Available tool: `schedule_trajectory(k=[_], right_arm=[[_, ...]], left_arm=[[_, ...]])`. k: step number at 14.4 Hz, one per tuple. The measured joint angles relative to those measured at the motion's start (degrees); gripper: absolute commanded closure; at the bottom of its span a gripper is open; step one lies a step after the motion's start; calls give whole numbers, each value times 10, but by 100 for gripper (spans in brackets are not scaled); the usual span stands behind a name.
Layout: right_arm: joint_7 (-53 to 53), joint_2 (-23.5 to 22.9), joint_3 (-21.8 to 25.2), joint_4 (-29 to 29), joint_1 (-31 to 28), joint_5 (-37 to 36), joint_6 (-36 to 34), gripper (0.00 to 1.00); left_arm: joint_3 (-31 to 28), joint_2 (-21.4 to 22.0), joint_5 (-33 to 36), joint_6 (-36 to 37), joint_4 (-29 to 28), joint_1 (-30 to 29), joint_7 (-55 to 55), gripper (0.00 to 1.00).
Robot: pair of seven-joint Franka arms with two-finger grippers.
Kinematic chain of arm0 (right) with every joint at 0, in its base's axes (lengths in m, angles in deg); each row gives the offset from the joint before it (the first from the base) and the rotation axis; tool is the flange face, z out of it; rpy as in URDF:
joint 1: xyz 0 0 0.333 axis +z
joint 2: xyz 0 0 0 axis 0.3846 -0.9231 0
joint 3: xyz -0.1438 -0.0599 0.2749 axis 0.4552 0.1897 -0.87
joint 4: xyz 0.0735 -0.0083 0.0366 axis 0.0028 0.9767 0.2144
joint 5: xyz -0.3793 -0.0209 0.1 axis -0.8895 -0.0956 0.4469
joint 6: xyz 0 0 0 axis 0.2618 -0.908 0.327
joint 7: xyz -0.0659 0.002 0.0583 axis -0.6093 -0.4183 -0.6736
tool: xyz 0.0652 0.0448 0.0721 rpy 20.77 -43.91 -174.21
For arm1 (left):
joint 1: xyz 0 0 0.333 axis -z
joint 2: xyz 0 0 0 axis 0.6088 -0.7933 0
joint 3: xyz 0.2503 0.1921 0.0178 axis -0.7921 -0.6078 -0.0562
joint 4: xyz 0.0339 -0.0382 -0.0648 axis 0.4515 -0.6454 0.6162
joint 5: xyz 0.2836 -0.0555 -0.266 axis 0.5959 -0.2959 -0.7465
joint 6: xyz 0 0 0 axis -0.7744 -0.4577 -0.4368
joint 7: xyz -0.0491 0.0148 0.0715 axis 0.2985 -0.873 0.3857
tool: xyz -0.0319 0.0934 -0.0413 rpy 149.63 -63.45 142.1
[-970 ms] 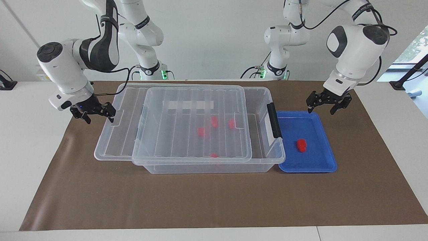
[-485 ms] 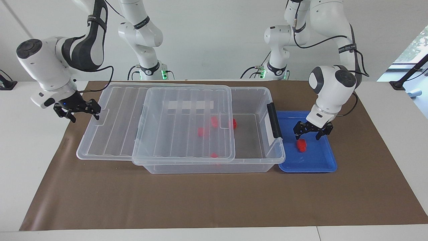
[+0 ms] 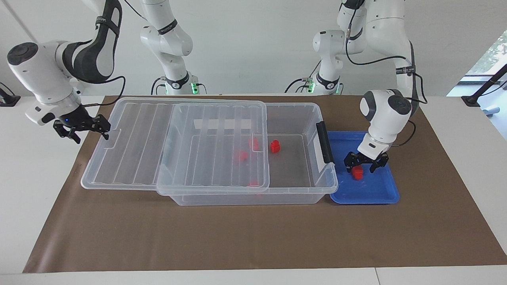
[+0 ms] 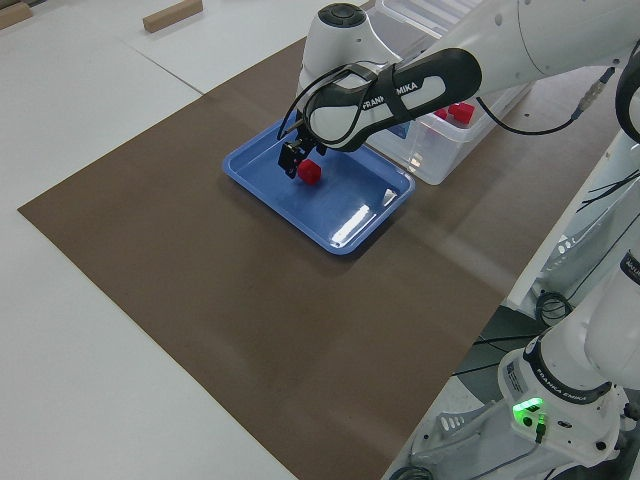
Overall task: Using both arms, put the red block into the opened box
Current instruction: 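Slide the lid with the right gripper while the left gripper grasps the cube, then lift the red cube out of the blue tray with the left gripper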
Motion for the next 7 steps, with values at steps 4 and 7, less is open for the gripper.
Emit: schedule_trajectory(k=[4, 7], right_arm=[[0, 0, 0, 0, -1, 0, 0, 0], [0, 0, -1, -8, 0, 0, -6, 0]], left_arm=[[0, 0, 0, -5, -13, 0, 1, 100], [0, 0, 0, -4, -19, 0, 1, 100]])
